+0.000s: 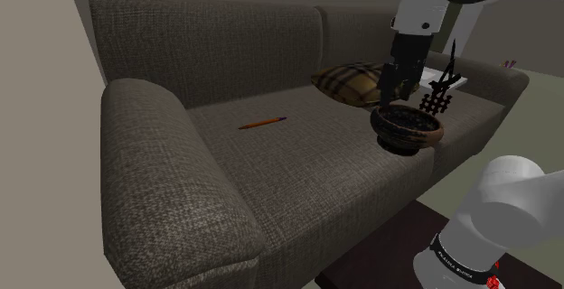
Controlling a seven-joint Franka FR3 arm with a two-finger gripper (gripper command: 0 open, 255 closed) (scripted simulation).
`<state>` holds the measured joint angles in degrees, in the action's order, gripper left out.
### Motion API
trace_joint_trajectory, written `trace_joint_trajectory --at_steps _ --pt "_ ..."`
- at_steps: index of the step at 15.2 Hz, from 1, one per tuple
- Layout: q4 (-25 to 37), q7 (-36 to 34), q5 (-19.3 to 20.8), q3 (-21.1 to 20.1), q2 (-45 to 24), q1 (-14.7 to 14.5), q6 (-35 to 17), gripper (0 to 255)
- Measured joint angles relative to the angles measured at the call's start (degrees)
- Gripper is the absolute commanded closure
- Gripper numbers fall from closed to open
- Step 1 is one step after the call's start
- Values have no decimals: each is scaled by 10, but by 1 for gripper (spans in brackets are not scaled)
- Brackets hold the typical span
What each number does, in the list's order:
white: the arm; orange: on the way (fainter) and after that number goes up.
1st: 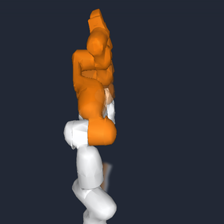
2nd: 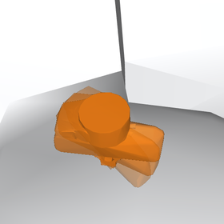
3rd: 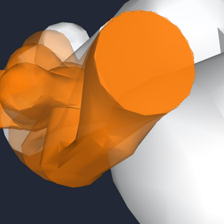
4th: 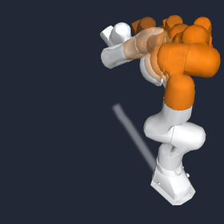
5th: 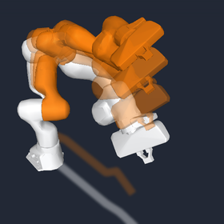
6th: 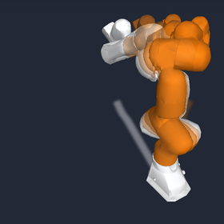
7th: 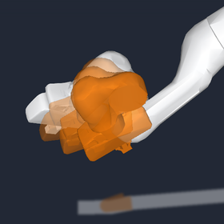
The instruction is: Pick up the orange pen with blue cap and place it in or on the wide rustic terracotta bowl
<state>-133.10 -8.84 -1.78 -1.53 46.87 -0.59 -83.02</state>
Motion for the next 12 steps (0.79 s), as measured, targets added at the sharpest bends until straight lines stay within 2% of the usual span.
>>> trace_joint_trajectory --at_steps 3,12 --pt "7 27 4 8 -25 -9 -18 0" --pt "84 231 15 57 -206 -67 -128 0"
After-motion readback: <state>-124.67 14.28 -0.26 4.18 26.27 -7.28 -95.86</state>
